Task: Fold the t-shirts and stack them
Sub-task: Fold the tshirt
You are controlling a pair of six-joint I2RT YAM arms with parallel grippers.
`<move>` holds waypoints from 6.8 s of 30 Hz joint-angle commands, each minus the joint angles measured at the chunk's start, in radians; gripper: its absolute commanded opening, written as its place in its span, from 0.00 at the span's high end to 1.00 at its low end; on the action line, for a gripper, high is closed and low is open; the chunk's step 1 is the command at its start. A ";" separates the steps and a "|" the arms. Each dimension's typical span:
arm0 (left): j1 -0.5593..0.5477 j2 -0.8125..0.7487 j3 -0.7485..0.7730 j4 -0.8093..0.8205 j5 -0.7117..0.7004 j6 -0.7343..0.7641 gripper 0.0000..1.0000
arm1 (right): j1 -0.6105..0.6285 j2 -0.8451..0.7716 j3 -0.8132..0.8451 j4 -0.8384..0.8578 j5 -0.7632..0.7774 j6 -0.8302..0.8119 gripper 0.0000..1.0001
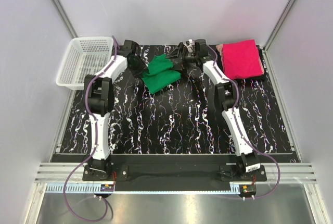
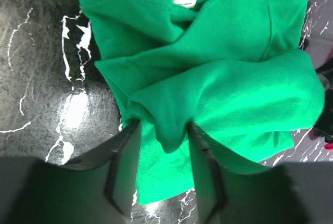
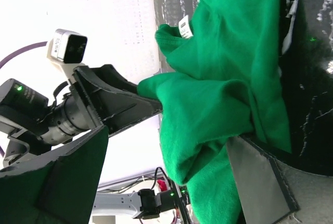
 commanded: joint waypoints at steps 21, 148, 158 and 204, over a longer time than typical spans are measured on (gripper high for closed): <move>-0.021 -0.239 -0.151 0.077 0.096 0.009 0.53 | -0.047 -0.507 -0.270 0.076 -0.096 -0.002 0.00; -0.168 -0.018 -0.103 -0.075 0.018 0.143 1.00 | 0.107 -0.277 -0.171 -0.815 0.562 -0.767 1.00; -0.217 -0.084 -0.230 -0.075 0.018 0.131 1.00 | 0.144 -0.406 -0.369 -0.823 0.585 -0.783 1.00; -0.392 -0.575 -0.590 -0.073 -0.086 0.125 0.39 | 0.338 -1.015 -1.007 -0.693 0.851 -0.726 0.56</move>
